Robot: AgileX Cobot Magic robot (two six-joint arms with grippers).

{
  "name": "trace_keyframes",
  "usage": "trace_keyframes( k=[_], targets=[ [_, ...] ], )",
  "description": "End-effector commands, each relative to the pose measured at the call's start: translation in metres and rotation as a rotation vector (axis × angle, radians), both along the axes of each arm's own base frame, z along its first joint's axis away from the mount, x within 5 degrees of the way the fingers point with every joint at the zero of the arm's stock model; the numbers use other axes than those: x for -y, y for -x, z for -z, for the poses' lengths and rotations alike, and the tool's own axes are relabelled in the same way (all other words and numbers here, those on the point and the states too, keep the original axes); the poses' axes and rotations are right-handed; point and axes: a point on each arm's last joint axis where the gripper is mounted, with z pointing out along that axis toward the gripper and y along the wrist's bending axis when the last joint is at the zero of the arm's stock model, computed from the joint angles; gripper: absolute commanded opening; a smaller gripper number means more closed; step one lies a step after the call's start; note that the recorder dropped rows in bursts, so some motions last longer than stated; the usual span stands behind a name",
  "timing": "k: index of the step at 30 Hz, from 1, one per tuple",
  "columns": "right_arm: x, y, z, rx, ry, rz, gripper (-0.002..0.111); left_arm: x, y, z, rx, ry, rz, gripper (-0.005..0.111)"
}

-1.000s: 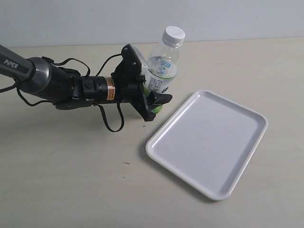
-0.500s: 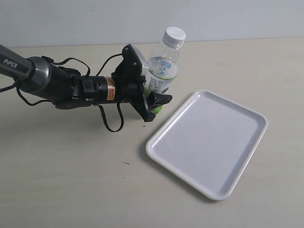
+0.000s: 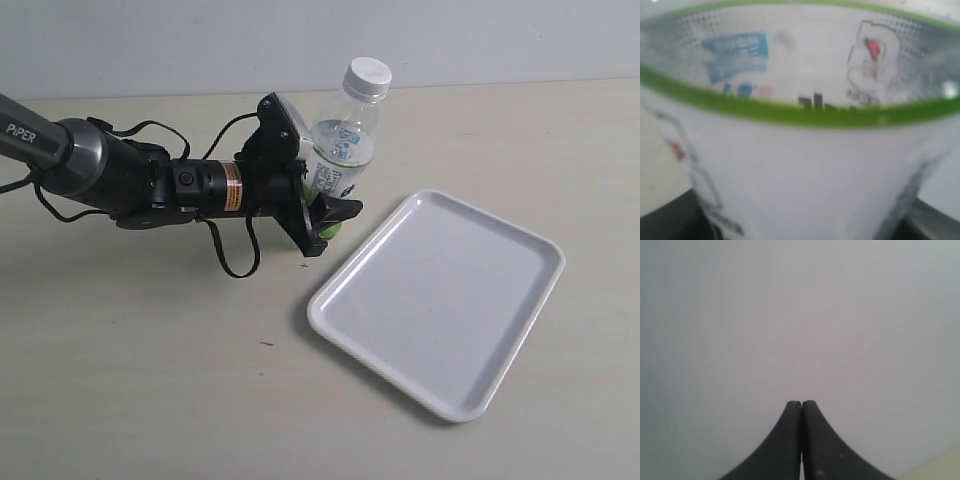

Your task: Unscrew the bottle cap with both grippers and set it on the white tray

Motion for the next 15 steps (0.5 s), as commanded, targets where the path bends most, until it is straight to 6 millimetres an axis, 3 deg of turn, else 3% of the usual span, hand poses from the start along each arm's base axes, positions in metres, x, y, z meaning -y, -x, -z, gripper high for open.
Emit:
trace_keyframes(
  k=[1,3,6,10,13,15],
  targets=[
    [0.001,-0.004,-0.051,0.000,-0.036,-0.007,0.000,-0.002,0.000,-0.002,0.004,-0.013,-0.002,0.000],
    [0.004,-0.018,-0.084,-0.097,0.016,0.022,0.000,-0.002,0.000,-0.002,0.004,-0.013,-0.002,0.000],
    [0.017,-0.056,-0.127,-0.328,0.034,0.082,0.000,-0.002,0.000,-0.002,0.004,-0.013,-0.002,0.000],
    [0.030,-0.115,-0.158,-0.706,0.110,0.085,0.000,-0.002,0.000,-0.002,0.005,-0.015,0.002,0.000],
    [0.021,-0.165,-0.167,-0.985,0.186,-0.184,0.000,-0.002,0.001,-0.002,0.011,-0.021,0.011,0.000],
    [0.011,-0.196,-0.169,-1.076,0.210,-0.409,0.000,-0.002,0.001,-0.002,0.011,-0.026,0.012,0.000]
  ],
)
